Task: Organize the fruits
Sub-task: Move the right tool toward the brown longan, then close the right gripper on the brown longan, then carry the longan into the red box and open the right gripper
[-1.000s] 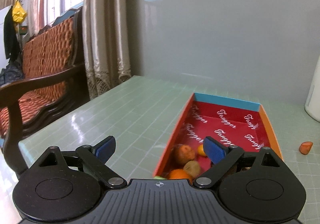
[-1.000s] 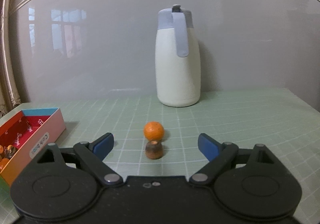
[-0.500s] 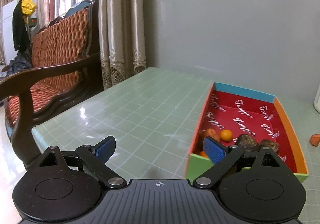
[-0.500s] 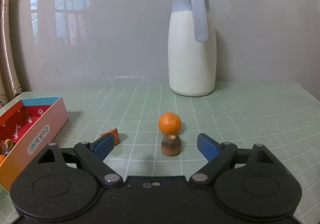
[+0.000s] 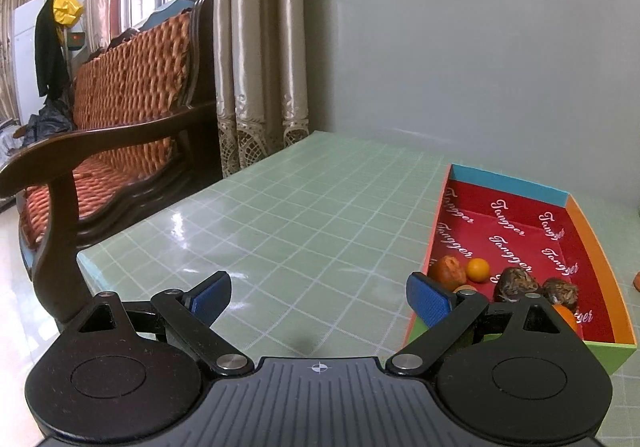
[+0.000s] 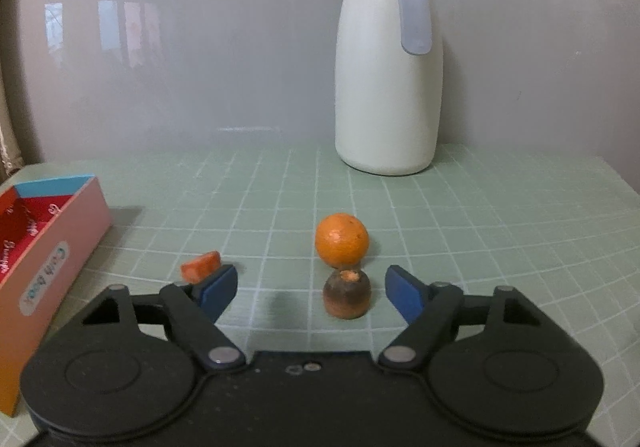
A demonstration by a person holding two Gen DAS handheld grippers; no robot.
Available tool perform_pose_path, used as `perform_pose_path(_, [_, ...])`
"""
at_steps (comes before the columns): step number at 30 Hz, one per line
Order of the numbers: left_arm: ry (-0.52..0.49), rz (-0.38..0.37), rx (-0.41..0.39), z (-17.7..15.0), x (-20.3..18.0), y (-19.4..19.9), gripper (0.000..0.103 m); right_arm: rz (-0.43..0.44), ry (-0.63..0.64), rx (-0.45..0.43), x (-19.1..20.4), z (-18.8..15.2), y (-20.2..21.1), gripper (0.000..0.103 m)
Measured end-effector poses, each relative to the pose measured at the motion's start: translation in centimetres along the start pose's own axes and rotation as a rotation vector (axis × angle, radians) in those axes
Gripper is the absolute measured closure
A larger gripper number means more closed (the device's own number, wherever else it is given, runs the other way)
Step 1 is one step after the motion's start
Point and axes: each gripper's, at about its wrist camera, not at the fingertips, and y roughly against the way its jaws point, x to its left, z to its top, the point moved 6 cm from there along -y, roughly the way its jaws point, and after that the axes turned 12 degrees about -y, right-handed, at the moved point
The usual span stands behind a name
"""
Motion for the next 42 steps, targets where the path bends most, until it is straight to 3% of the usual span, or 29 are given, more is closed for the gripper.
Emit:
perform_pose_path(18, [0.001,-0.013,-0.013,0.0,-0.3,0.1,0.009,-0.014,-0.044,0.068,-1.6,-0.2,-2.5,0.074])
perform_pose_path(26, [0.025,-0.009,-0.006,-0.3,0.3,-0.2,0.009,-0.029,0.012,0.063,-1.2,-0.4,-2.5,0.075])
perform_pose_path(33, [0.046,0.001,0.005,-0.5,1.2,-0.3,0.009,0.051,0.004,0.025,0.0,0.0,-0.9,0.075])
perform_pose_path(42, [0.064,0.022,0.019,-1.0,2.4,0.1,0.009,0.320,0.032,0.001,6.2,0.8,3.7,0.075])
